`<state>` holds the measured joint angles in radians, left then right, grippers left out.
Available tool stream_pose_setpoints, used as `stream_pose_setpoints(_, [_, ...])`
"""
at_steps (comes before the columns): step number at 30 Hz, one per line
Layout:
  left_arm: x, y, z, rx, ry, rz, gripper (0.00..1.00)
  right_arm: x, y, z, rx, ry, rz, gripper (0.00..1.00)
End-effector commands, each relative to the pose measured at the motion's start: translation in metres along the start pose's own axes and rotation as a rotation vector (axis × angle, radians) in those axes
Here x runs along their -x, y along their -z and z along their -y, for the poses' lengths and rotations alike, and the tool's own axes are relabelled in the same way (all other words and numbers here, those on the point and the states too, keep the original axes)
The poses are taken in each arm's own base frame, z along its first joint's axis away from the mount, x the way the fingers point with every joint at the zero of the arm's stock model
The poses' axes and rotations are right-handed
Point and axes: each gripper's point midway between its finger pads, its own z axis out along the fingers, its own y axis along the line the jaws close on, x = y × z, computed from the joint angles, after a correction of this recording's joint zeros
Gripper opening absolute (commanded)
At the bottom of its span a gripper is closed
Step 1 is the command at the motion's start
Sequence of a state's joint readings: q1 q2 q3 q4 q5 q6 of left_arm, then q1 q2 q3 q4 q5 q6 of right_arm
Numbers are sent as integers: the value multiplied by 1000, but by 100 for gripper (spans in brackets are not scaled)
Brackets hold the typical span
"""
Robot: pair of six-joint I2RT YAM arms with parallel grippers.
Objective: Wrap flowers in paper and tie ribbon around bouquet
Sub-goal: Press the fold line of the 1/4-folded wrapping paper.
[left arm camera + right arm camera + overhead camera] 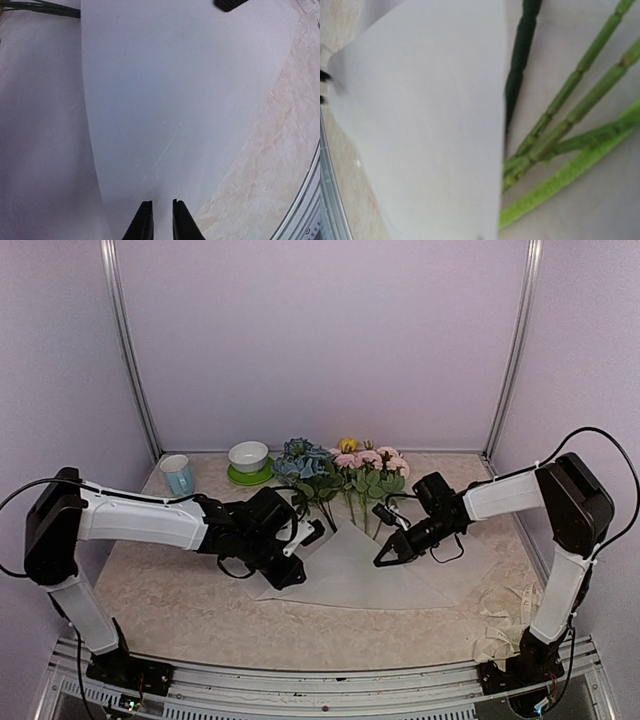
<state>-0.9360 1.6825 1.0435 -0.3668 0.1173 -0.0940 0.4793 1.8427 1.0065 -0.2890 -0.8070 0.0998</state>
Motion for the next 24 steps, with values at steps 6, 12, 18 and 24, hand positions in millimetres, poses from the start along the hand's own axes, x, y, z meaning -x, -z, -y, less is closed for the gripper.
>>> stream_pose_setpoints(6, [-21, -37, 12, -56, -80, -138, 9, 4, 1, 5, -4, -2, -2, 0])
stream_pose_setpoints(12, [-73, -31, -7, 41, 34, -316, 8, 5, 1, 7, -20, 2, -8, 0])
stream_pose_setpoints(18, [-108, -18, -14, 110, 104, -445, 5, 8, 4, 7, -42, 11, -8, 0])
stream_pose_setpoints(24, [-124, 3, -23, 174, 141, -517, 5, 7, 4, 9, -49, 8, -16, 0])
